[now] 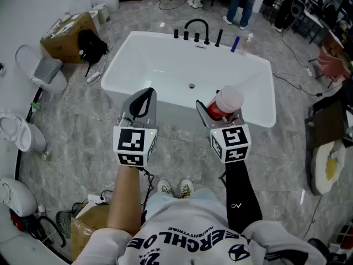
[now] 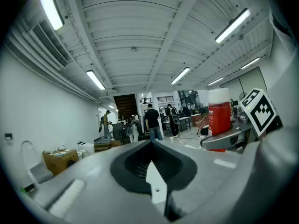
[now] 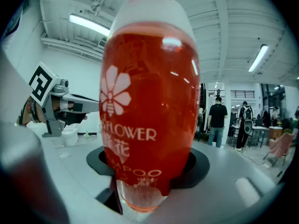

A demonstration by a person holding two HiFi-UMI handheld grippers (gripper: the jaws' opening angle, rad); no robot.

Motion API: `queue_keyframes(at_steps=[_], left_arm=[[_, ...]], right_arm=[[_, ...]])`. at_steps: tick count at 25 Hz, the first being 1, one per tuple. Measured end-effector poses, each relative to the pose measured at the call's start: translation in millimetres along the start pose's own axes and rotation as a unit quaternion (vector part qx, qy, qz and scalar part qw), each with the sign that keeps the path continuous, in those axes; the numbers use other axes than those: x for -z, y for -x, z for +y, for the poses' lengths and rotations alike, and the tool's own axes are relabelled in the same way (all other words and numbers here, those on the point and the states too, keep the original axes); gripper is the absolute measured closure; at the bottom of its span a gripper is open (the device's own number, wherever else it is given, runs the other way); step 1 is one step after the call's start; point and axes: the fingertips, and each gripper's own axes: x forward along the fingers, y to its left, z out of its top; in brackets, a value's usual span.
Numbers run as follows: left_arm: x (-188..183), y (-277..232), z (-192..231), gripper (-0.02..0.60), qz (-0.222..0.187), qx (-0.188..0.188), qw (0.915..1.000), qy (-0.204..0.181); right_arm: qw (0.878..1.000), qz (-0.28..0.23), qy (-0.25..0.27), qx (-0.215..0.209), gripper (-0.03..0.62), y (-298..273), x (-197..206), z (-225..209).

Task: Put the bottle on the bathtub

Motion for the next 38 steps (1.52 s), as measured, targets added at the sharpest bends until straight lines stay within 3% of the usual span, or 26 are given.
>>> queue_keyframes(at_steps=[7,21,31,38], left_arm=[[-6.0,-13.0,-49.7,0.581,-0.017,0.012,0.9996,-0.018],[3.3,-4.9,-56.8,0.581,0.007,-0.006,0.9998,-0.018],[8.6,4.2,18.9,0.581,0.009,-0.047,0.9985,-0.027],[27.4,-6.5,132.9,0.581,0.000,-0.057,0.9977,-0.037]], right_arm=[[1.000,0.004,-0.020,-0.004,0.284,23.2,25.1,-36.3],[0.999,-0.011,-0.039,-0.035,0.279,25.8,28.2,-35.8],[0.996,-0.030,-0.028,-0.077,0.278,-36.2,1.9,6.7],[0.996,-0.034,-0.009,-0.084,0.278,-132.5,-26.0,64.6]])
